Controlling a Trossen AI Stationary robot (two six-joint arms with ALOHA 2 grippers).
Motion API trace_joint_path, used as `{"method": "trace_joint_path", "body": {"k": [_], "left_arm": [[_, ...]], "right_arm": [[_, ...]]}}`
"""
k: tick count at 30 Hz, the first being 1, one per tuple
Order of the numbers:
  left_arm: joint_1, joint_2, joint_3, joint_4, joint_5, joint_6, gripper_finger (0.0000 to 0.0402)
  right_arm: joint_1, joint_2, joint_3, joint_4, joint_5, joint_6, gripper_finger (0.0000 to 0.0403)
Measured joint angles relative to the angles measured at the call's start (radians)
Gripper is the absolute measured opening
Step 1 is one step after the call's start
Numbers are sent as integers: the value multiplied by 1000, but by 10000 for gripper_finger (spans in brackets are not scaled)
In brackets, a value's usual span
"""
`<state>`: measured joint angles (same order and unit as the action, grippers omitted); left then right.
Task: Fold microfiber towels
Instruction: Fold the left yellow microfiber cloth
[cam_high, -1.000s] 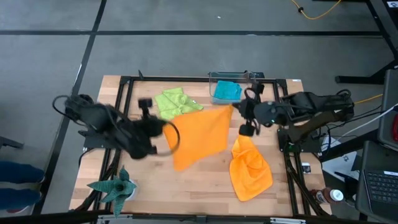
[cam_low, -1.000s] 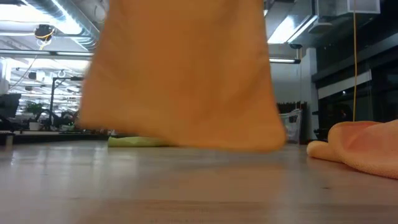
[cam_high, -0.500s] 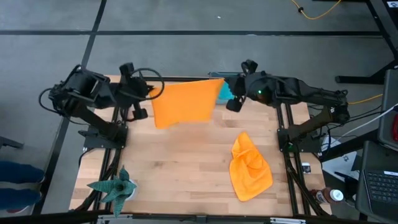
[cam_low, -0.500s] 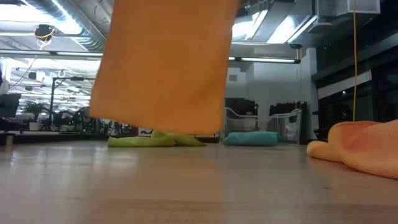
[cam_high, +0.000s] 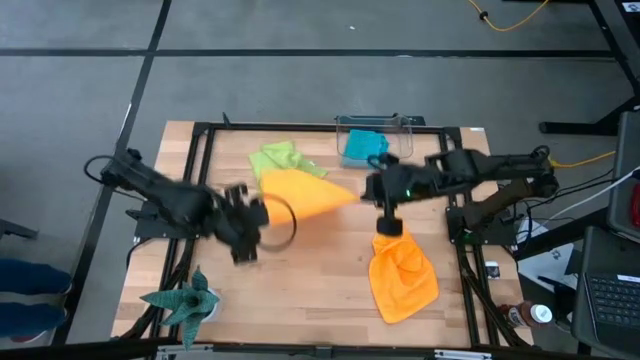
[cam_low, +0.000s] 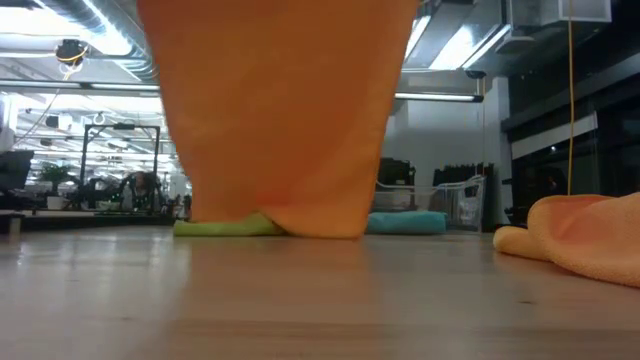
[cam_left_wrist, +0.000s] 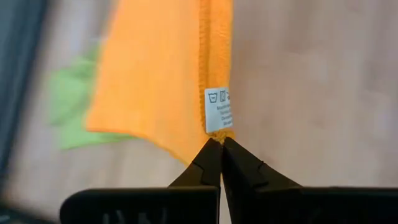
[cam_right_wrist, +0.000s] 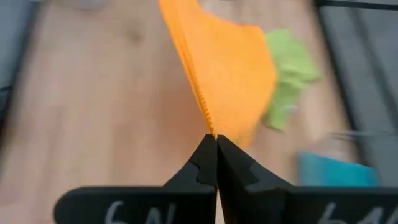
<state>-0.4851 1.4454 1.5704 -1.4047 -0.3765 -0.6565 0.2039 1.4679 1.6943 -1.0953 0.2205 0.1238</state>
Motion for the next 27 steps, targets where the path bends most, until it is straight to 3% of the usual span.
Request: {"method": "trace_joint_path", "body": {"k": [8,16,20,27], "left_arm": [[-199,104,-77,252,55,-174,0],[-311,200,-78,296,61,-324,0],[-332,247,-78,301,47,-329,0],[-284,299,-78,202,-25,-234,0]], "right_arm": [[186,44,-74,70,-23,120,0],[292,109,-317,321,-101,214,0],[308,130,-418,441,-142,212,0],[245,136,-487,489,16,166,0]]}}
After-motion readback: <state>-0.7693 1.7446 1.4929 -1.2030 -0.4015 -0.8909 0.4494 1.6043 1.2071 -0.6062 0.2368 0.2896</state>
